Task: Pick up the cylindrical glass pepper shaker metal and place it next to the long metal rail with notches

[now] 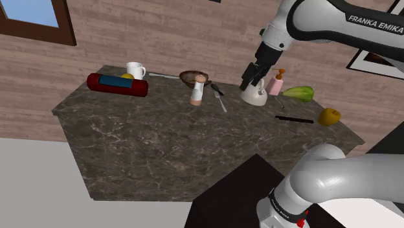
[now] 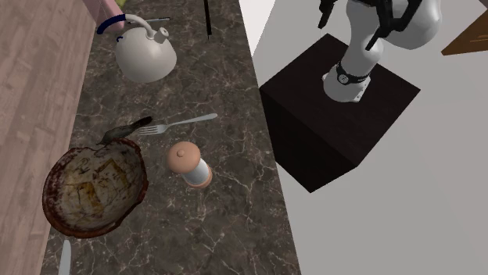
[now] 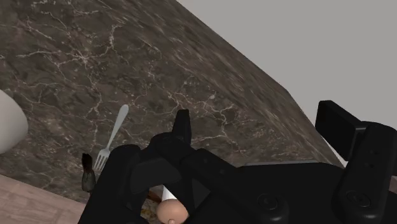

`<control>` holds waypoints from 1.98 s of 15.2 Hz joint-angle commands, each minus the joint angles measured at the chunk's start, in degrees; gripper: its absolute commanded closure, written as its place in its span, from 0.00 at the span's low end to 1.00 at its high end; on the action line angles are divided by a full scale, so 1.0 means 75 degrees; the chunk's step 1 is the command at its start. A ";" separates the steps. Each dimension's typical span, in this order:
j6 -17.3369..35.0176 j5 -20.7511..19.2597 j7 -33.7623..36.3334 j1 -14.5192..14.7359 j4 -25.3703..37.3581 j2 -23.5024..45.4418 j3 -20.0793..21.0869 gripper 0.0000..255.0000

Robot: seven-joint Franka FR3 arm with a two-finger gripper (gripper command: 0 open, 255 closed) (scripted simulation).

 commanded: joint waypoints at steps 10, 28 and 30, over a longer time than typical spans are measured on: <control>0.0943 -0.0441 0.0261 -0.0238 0.1590 0.2909 0.0183 0.00; 0.0266 -0.1593 0.0854 -0.0382 0.7564 0.9007 0.0157 0.00; 0.0340 -0.1603 0.0859 -0.0387 0.7554 0.9079 0.0145 0.00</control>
